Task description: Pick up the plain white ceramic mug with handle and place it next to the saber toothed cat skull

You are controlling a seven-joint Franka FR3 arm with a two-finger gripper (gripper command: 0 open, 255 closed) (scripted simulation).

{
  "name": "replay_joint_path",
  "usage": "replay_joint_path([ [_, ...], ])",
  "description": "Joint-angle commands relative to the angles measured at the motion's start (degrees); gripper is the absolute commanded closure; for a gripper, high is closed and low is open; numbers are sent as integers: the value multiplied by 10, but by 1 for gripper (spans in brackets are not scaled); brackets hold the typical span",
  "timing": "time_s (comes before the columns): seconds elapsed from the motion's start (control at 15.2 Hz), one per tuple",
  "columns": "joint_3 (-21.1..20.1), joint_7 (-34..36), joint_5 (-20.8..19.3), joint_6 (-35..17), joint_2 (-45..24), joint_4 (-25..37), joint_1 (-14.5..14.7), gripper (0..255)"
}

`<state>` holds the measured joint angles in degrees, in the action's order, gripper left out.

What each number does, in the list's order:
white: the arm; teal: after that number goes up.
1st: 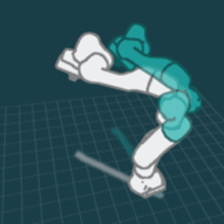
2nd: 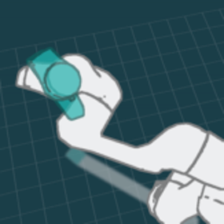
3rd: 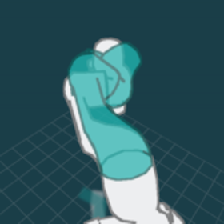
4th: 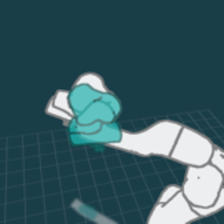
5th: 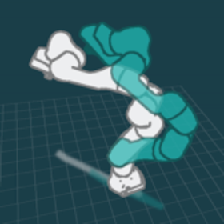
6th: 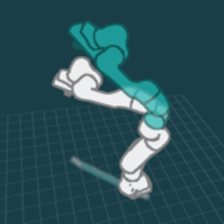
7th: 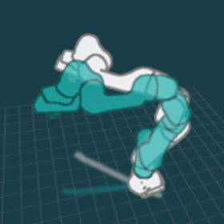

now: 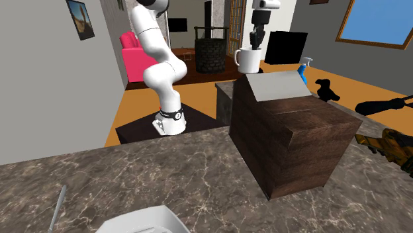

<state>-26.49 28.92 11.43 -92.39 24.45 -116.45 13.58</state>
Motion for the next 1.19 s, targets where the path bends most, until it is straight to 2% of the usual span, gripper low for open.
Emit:
replay_joint_path([
  [0.0,-27,34,1,-2,-24,25,4,255],
  [0.4,-107,138,-21,-9,-111,108,16,255],
  [0.73,-177,240,-79,-8,-215,198,36,255],
  [0.92,-211,308,-135,3,-294,266,67,255],
  [1.12,-227,373,-200,26,-381,347,123,255],
])
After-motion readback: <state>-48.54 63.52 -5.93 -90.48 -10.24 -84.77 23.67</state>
